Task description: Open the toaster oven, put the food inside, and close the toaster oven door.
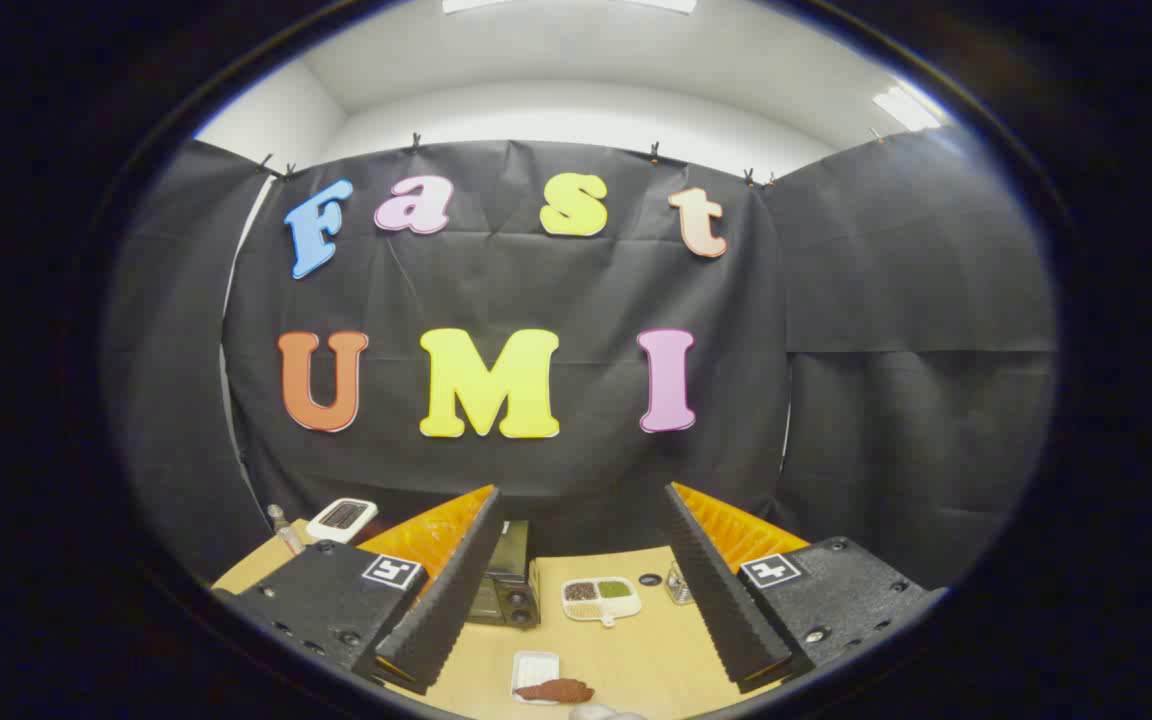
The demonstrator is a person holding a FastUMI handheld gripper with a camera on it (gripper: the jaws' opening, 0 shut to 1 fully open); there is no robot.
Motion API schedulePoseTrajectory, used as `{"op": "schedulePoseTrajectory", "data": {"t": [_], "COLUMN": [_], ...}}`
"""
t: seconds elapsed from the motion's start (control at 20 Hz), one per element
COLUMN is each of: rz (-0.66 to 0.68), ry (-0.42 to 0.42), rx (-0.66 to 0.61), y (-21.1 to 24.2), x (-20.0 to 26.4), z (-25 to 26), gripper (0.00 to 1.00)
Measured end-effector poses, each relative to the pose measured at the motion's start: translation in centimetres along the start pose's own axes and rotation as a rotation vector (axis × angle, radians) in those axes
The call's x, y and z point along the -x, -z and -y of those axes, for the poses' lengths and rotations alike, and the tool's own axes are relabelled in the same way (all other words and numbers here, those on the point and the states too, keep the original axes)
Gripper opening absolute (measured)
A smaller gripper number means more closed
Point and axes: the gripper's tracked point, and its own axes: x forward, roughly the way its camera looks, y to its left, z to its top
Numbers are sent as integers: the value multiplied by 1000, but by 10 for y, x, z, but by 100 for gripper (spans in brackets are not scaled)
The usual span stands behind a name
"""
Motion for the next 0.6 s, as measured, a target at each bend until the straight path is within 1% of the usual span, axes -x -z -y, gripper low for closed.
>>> {"op": "schedulePoseTrajectory", "data": {"t": [0.6], "rz": [-27], "ry": [-1], "rx": [5], "y": [10], "x": [-12], "z": [-8], "gripper": [100]}}
